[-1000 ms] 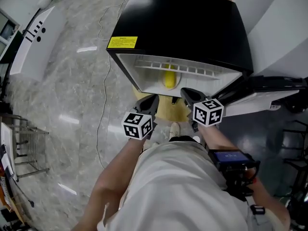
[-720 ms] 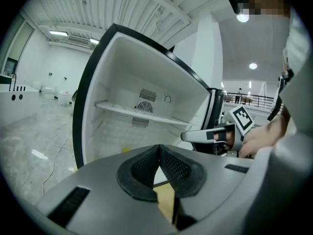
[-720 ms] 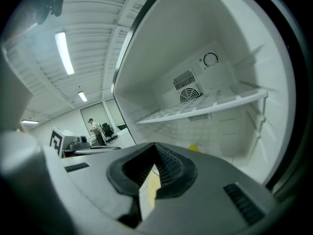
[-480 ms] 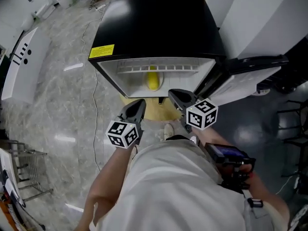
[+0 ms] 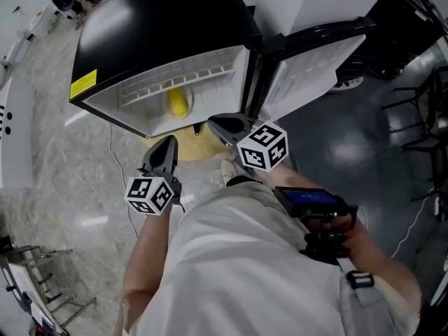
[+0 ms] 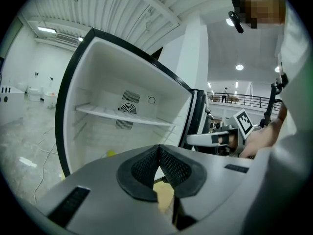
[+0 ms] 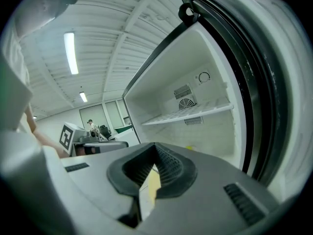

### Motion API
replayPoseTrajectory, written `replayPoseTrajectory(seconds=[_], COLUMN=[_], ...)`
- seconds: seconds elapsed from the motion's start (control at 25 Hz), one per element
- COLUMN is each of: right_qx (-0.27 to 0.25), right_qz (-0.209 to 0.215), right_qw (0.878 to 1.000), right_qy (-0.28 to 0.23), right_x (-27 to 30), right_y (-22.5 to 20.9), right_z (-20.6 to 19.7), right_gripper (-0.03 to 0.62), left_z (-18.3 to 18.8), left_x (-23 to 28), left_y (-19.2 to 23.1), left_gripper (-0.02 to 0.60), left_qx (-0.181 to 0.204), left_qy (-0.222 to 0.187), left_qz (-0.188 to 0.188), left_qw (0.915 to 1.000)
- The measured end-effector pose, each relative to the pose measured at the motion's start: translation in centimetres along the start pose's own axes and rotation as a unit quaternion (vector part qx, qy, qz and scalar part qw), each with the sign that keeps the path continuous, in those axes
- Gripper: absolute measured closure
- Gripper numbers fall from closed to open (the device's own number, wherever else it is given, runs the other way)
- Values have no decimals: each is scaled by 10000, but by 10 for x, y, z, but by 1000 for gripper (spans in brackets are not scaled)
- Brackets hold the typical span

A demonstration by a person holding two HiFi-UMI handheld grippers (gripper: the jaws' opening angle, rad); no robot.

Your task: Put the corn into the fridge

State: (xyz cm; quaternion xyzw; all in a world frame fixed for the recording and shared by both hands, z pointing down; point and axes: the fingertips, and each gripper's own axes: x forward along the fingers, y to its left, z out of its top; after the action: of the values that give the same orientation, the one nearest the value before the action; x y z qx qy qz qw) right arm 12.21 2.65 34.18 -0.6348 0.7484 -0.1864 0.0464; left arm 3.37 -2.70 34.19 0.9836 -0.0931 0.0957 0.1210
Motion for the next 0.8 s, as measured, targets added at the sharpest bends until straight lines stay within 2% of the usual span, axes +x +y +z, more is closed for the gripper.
replayPoseTrajectory(seconds=[0.4, 0.8], right_qx=[-21, 184], right_qz=[170, 128], right_qw=[9998, 9996], right_qy=[40, 143], right_x=[7, 9], right_y=[13, 14], right_z=[0, -15], right_gripper=[586, 586], left_z=[-16, -21], left_x=[-2, -2], left_y=[-3, 1], left_gripper=[574, 574], left_qx=[-83, -115], left_qy=[88, 107], left_qz=[-38, -44], left_qw=[9999, 9999])
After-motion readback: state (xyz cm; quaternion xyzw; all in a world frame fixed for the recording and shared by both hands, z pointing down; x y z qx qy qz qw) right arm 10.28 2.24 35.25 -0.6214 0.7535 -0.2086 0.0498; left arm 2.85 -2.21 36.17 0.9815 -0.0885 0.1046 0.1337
